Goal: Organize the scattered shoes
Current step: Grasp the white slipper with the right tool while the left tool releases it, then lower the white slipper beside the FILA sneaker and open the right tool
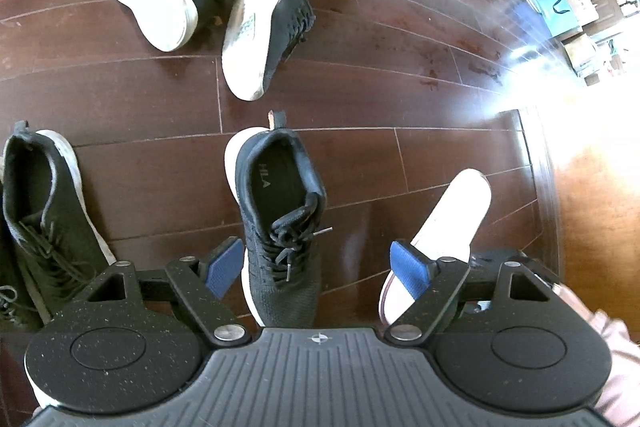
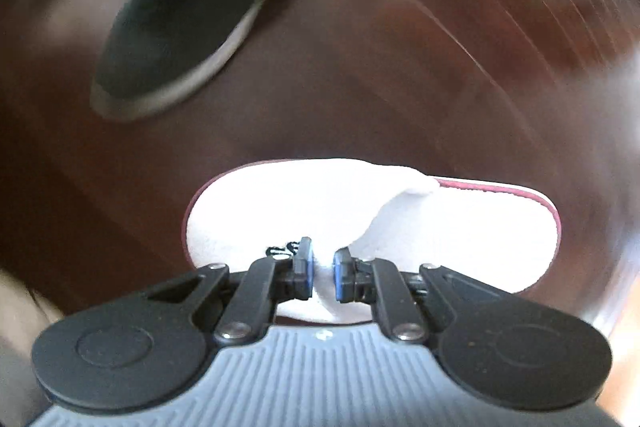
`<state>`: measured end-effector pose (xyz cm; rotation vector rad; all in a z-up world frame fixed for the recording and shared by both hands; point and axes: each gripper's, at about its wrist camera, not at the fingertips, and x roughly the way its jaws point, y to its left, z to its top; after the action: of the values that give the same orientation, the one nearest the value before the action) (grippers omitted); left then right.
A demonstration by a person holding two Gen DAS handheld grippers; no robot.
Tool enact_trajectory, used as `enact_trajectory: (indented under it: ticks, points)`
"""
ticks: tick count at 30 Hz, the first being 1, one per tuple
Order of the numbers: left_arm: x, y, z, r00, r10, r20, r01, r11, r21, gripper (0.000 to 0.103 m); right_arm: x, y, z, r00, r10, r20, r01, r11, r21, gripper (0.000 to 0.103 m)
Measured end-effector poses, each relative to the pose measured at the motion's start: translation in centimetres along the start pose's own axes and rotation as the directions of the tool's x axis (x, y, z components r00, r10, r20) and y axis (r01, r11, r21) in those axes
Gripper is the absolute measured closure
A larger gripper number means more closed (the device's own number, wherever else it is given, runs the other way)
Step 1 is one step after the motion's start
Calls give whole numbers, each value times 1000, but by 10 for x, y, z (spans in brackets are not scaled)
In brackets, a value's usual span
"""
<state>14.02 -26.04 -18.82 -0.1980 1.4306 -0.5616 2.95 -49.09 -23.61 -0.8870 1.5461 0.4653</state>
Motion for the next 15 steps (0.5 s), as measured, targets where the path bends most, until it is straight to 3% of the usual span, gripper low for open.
enact_trajectory:
  ticks: [6, 15]
  points:
    - [5, 8, 3, 1000, -20, -22, 20, 999, -38, 18, 8, 14, 24, 999, -32, -24, 24, 962, -273, 91]
    - [-2, 16, 7, 1000, -15, -2, 15, 998, -65, 18, 23, 33, 58, 997, -72, -4, 58, 825, -562, 91]
